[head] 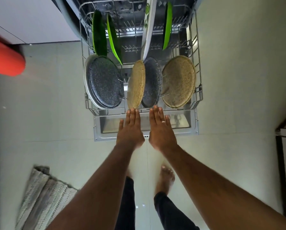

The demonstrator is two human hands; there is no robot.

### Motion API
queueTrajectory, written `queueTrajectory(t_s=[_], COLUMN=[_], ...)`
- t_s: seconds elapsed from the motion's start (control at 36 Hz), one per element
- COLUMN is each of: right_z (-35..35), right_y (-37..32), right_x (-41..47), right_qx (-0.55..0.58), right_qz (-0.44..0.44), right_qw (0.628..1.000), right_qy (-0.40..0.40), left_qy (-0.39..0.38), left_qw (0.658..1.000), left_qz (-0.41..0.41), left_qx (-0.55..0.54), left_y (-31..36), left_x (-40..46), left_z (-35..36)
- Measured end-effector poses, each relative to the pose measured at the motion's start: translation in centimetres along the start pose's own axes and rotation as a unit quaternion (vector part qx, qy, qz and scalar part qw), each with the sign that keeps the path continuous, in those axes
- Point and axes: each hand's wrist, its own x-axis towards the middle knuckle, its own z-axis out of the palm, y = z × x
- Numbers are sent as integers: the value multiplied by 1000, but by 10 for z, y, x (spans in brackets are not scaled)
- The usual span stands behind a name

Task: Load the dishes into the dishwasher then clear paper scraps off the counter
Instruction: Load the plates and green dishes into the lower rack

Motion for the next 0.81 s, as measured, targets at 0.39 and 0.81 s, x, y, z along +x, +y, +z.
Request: queueTrajectory(t_s=[0.39, 0.81], right_z=[-36, -97], right_y=[-19, -20], right_x=[87, 189], right_qx=[-5, 5], right_qz=[60, 64], right_qw=[997, 992], right_qy=[38, 109], left_qy=[50, 90], left_qw=[998, 993], left_qz=[23, 72], left_qx=[-14, 19], left_y=[-9, -27], left_x=[74, 163], left_z=[-52, -133])
